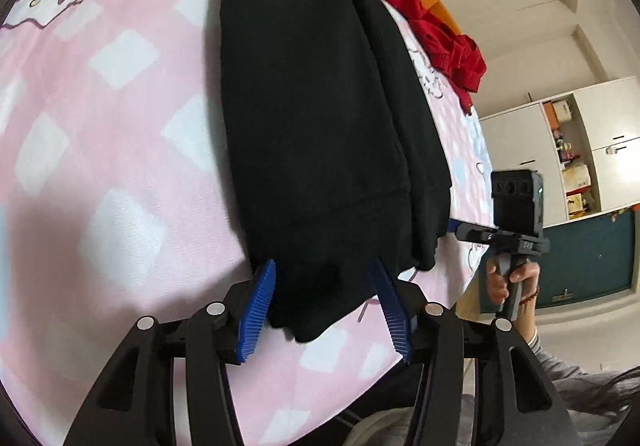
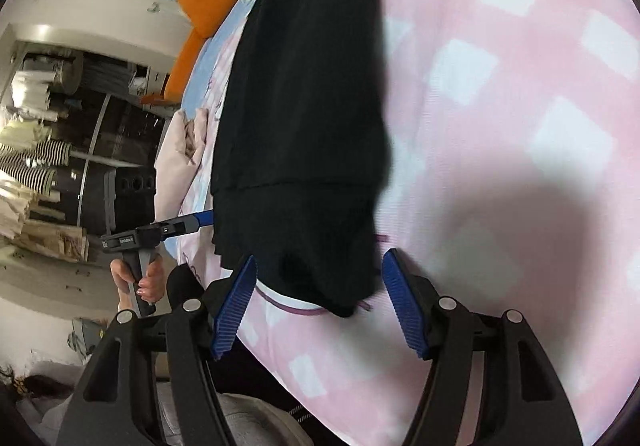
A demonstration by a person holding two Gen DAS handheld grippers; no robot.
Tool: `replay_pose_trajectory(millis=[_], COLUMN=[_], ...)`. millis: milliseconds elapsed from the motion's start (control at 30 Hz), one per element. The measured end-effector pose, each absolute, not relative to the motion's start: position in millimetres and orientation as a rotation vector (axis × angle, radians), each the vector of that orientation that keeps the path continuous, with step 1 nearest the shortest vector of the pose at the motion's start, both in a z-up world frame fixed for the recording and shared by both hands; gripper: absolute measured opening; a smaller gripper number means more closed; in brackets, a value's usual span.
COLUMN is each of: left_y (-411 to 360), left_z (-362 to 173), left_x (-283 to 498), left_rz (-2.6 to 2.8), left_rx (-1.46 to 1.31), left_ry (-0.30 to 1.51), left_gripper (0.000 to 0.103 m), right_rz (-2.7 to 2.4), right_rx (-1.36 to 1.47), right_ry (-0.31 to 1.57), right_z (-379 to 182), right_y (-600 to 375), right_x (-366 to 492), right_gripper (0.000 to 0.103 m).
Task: Fold large clothes
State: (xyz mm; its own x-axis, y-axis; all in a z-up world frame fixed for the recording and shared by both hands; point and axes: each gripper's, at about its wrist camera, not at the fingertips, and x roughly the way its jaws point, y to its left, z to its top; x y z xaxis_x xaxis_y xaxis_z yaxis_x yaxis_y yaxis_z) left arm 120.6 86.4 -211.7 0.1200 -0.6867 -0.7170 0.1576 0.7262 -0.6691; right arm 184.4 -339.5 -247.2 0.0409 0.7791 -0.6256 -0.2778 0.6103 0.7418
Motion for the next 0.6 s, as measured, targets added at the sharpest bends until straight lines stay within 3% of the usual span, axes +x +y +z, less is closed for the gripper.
replay_pose_trajectory(millis=[167, 300, 333, 367, 400, 467, 600], left_y=[86, 94, 97, 100, 101, 104, 114], left_z=[-216, -225, -228, -231, -235, -239, -234], left_x=[118, 113, 113, 114, 114, 116, 122], left_rz=[-0.631, -0.671, -0.677, -0.678, -0.682, -0.67, -0.736], left_rx=[-0.514, -0.608, -0.639, -0.673, -0.7, -0.737, -0.881], left_ry=[1.352, 1.369, 1.369, 1.371, 1.378, 1.396, 1.404], left_gripper=[0.058, 0.059, 0.057, 0.047, 0.041, 0.016, 0.013], right_rz=[0.868, 0.878, 0.878, 0.88, 0.881, 0.881, 0.903], right_rx=[0.461, 0.495, 0.506, 0.515, 0.514, 0.521, 0.583], right_ry=[1.326, 1.34, 1.339, 1.343, 1.349, 1.35, 1.362], right_z=[-242, -247, -248, -250, -251, -252, -247], right_y=[-324, -324, -324, -324, -323, -324, -332], right_x=[188, 190, 191, 191, 192, 192, 195], right_gripper=[0.072, 0.071, 0.06, 0.047, 0.042, 0.023, 0.012])
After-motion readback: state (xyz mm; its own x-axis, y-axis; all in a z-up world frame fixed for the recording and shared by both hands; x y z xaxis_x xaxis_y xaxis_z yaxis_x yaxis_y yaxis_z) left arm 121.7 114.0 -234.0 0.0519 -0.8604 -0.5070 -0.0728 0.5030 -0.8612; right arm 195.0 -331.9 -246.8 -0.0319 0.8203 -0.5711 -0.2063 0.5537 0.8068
